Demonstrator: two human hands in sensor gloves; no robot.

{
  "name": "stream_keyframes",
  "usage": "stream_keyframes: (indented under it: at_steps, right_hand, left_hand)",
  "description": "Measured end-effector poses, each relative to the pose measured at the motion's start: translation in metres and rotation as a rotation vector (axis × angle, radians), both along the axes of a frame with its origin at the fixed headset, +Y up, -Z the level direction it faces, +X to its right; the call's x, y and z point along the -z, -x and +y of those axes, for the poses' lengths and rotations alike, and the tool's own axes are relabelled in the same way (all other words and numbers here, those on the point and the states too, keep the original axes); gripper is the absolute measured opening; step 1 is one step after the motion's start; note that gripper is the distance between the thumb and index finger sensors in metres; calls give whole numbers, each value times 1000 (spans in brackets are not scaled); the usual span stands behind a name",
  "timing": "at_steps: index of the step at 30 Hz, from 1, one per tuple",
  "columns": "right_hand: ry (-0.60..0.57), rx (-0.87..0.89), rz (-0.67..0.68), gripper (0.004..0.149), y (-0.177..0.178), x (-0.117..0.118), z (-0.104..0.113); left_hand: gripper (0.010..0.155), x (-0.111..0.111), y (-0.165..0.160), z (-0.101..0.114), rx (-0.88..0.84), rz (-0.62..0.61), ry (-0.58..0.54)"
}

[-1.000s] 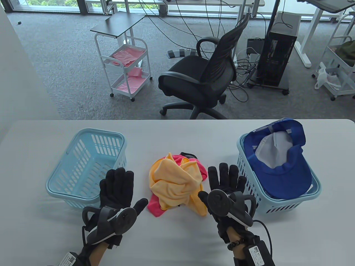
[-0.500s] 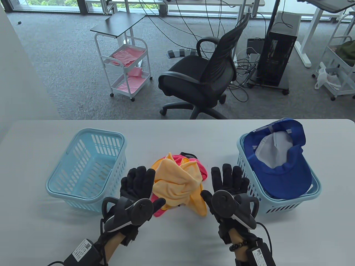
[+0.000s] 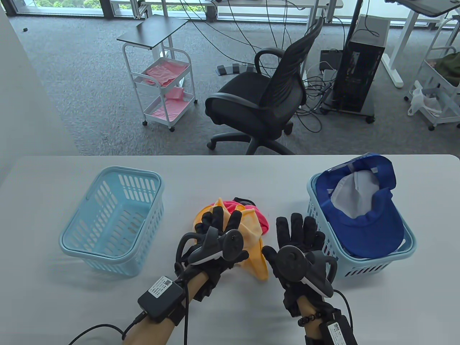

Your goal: Sort apparel and towels into hand baskets

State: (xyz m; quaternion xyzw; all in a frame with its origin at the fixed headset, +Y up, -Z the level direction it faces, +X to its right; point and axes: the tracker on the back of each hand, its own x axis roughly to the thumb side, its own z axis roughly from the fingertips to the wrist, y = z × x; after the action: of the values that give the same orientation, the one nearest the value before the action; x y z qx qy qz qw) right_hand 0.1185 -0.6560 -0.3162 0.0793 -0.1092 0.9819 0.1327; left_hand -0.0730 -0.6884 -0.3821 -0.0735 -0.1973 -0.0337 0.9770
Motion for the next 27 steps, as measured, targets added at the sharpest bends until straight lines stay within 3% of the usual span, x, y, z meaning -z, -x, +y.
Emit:
stream_keyframes:
  at_steps: [9, 18, 23, 27]
  right_hand:
    - [10, 17, -7, 80, -1, 0, -1]
    - [19, 27, -8, 80, -2, 1, -2]
    - [24, 27, -6, 80, -2, 1, -3]
    - [24, 26, -6, 80, -1, 1, -3]
  left_hand:
    - [101, 23, -15, -31, 118, 31, 62]
    - [104, 34, -12, -55, 200, 49, 29]
    - [98, 37, -13, -57, 188, 87, -69]
    - [84, 36, -11, -55, 160, 127, -149]
